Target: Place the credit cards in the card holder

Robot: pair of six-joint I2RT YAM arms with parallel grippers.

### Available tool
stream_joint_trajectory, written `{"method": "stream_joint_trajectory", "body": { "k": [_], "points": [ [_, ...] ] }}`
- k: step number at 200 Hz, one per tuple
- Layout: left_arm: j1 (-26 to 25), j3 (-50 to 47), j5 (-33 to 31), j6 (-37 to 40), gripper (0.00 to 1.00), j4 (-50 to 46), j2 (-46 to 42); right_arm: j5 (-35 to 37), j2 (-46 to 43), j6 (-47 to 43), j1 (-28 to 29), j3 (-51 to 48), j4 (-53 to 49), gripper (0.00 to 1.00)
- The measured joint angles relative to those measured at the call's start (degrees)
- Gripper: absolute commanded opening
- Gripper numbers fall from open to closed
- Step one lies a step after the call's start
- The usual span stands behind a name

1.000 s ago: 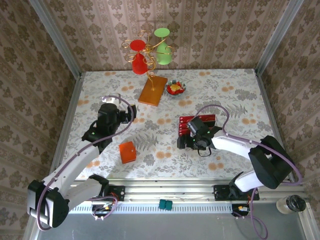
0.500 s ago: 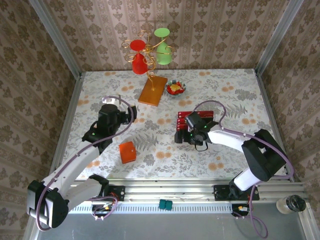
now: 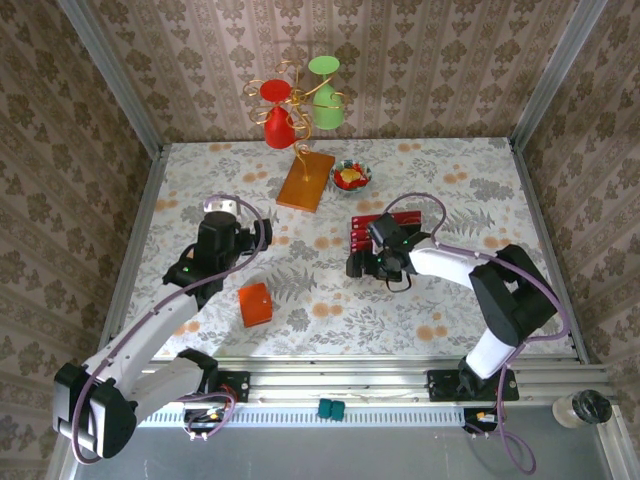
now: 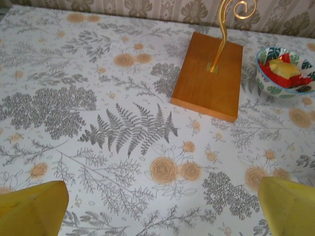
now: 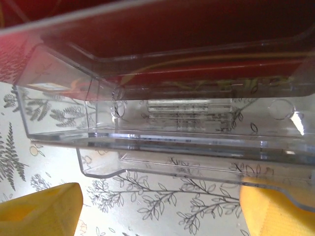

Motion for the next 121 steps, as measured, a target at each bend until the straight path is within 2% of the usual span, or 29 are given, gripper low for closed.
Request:
{"method": "stream_joint_trajectory", "body": {
  "k": [121],
  "points": [
    [0.00,0.00,0.20,-2.73,1.00,-3.76,0.59,-2.29,1.77,-0.39,-0.37,3.34,0.35,0.84]
  ]
}}
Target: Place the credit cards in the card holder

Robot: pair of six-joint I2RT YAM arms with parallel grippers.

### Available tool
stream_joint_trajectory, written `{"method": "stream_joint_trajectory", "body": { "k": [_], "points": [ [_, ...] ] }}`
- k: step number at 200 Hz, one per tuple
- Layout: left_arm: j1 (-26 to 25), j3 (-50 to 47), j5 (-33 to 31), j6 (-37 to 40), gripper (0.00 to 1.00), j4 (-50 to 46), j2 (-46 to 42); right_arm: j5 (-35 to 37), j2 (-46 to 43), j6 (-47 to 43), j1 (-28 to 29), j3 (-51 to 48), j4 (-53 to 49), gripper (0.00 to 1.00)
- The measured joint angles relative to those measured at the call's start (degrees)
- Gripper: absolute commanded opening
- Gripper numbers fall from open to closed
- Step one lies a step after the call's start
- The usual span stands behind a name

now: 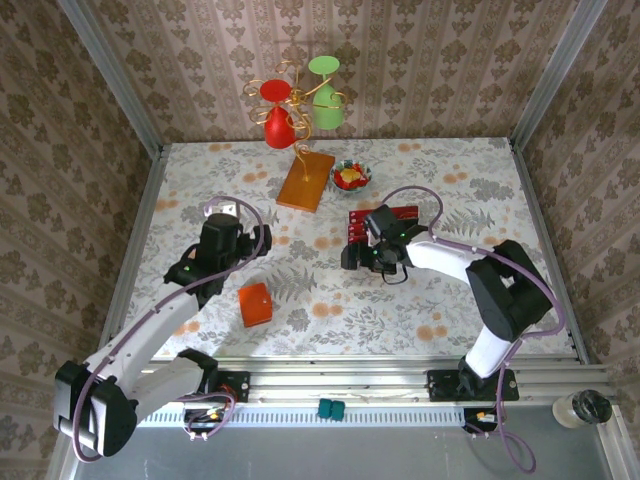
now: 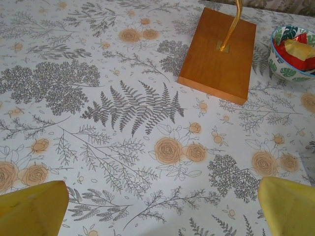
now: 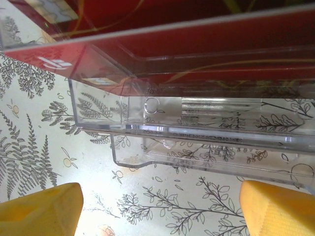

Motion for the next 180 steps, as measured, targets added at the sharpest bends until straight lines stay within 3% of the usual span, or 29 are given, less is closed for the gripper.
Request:
{"method": "stream_joint_trajectory", "body": {
  "k": [121,141,152,180],
  "points": [
    [0.00,-0.24,1.18,-5.18,1.00,-5.22,-0.02,-2.58,4.07,0.04,-0.02,6.12,1.16,0.84],
    [0.00,-0.24,1.29,-8.09,1.00,-8.22,-0.02,-4.22,4.00,0.09,0.00,6.12,1.14,0.88],
    [0.00,-0.24,1.42,-9.88,1.00,-10.03,-0.02,-5.05,3.85,0.04,0.15,6.12,1.14,1.00],
    [-0.61,-2.29,2.40,-15.37,1.00,-13.46,-0.44,-6.16,2.95,0.83,1.40,6.19,0.76,1.00]
  ]
}}
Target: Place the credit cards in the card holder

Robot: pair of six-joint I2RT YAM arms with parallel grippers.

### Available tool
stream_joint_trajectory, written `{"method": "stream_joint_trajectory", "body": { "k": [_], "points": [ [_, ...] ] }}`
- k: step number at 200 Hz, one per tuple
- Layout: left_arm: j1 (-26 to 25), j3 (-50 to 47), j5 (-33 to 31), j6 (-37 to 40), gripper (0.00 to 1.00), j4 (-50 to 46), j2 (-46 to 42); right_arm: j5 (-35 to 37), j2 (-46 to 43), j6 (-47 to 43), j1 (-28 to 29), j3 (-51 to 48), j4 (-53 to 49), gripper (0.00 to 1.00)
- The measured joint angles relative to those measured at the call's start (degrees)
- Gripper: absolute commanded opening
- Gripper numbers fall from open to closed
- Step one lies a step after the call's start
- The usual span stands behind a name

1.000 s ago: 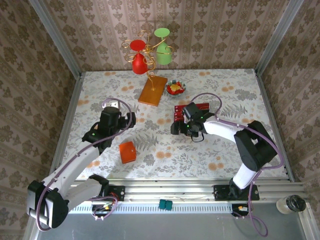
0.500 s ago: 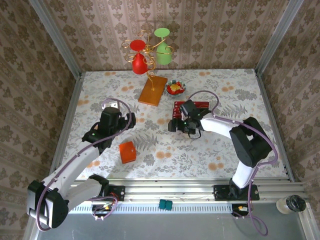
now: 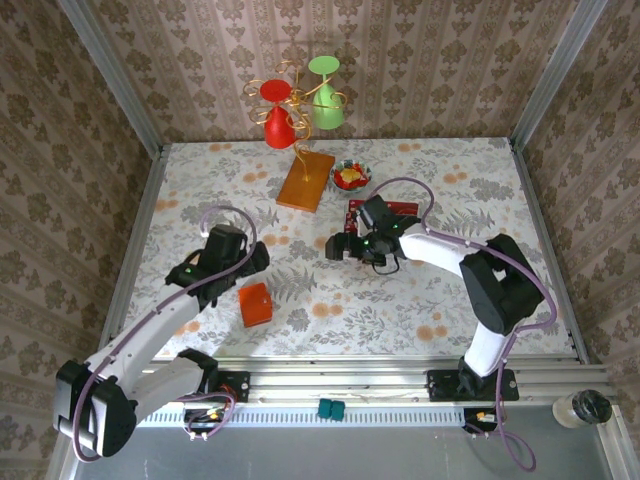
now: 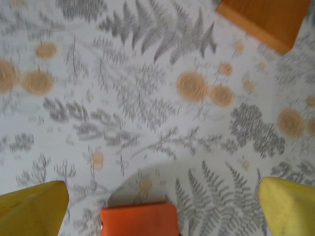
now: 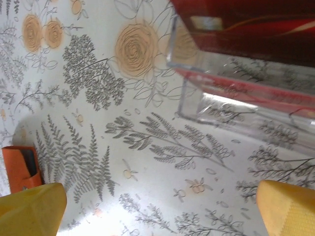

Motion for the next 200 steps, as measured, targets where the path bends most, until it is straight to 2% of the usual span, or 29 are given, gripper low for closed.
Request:
{"method": "stream_joint_trajectory", "body": {
  "k": [71,121,200],
  "points": [
    [-2.08,-12.87,3.61,-11.10,1.00,-0.55,-7.04,0.46,-0.50,7.43,1.95,4.28,-6.19,1.00],
    [-3.91,-18.69,3.63,-16.37,1.00,3.67,-13.31,1.60,-6.05,13.97,1.29,7.19,-11.13,1.00],
    [-13.40,-19.80,-2.56,-23.47,1.00,5.90,-13.03,-0.42,-11.13,24.20,-6.80,10.58,-20.35,1.00]
  ]
}}
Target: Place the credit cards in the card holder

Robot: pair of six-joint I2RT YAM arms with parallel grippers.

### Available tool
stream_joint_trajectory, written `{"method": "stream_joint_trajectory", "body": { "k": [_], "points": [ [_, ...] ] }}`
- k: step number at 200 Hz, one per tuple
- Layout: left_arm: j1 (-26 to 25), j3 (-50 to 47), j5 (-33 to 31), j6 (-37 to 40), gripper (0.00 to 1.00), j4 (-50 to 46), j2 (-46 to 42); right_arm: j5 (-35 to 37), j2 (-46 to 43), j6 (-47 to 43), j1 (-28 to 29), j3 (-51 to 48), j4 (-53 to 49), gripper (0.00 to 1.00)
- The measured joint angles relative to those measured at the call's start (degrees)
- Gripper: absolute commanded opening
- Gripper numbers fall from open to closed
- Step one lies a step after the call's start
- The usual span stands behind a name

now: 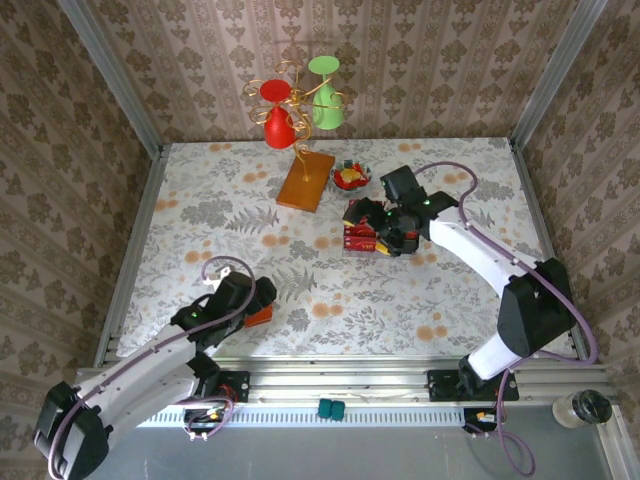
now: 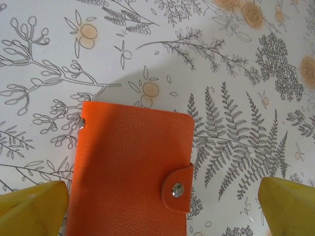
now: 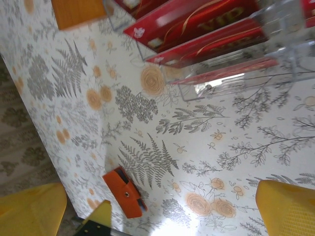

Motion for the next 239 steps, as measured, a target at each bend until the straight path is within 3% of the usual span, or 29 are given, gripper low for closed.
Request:
{"method": "stream_joint_trajectory", "body": {
  "k": [71,156,239],
  "points": [
    [-3.63,0.81,-3.63,-2.84,1.00,2.67,10.21,-0.90,-1.42,2.56,-3.13,4.66,-5.14,1.00],
    [-7.43,7.63,-3.13,-1.46,1.00,14.56,25.35,-3.98,-4.00,2.73,-6.40,3.82,-4.39,1.00],
    [-16.50,14.21,-2.91,-2.36,1.00,24.30,36.98,-3.96,-7.15,2.51,-7.43,1.92,-3.17,1.00]
  ]
}}
